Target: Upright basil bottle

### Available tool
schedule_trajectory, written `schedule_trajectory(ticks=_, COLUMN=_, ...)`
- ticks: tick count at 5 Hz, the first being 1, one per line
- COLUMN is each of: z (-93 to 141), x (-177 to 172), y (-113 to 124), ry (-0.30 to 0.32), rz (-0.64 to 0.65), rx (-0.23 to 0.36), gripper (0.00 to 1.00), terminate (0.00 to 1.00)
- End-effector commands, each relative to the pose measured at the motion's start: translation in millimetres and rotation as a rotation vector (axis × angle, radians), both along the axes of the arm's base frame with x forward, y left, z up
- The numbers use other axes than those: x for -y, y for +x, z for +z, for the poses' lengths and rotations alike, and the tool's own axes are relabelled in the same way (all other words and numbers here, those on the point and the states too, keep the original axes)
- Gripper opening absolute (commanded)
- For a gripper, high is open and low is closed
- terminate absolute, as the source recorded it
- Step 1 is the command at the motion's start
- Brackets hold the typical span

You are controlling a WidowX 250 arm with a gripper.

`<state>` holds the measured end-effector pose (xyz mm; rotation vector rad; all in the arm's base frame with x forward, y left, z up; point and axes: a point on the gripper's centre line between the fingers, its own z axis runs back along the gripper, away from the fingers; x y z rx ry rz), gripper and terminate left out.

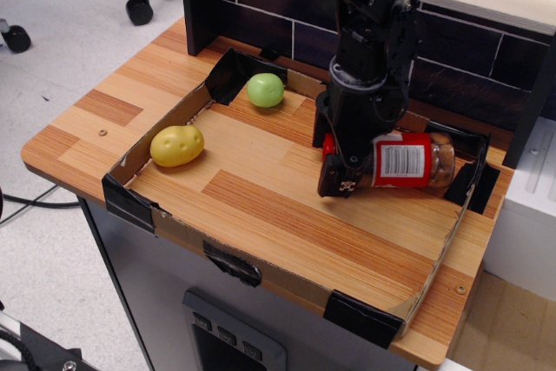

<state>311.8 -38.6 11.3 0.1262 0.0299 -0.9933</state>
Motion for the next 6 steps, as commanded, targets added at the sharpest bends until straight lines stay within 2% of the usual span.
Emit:
schedule_trajectory(ticks=1, z=72.5, x=4.7, y=12.4, ry=0.0, rz=0.026, rx=0.073, gripper=0.0, terminate=0.0)
schedule_trajectory(ticks=3, z=97.9, x=6.5, y=5.7, ry=0.031, rz=0.056, rx=0.005, gripper=0.0, terminate=0.0)
schedule_trajectory(ticks=4, z=106.4, x=8.8, y=4.6, ry=0.118, rz=0.096, rx=-0.07, gripper=0.0, terminate=0.0)
schedule_trajectory(ticks=5, z=109.3, x=12.5, y=1.8, ry=0.148, rz=0.131, rx=-0.113, gripper=0.0, terminate=0.0)
schedule_trajectory(ticks=6, z=105.4, x=10.1, y=-5.1, ry=0.222, rz=0.17, rx=-0.134, gripper=0.0, terminate=0.0)
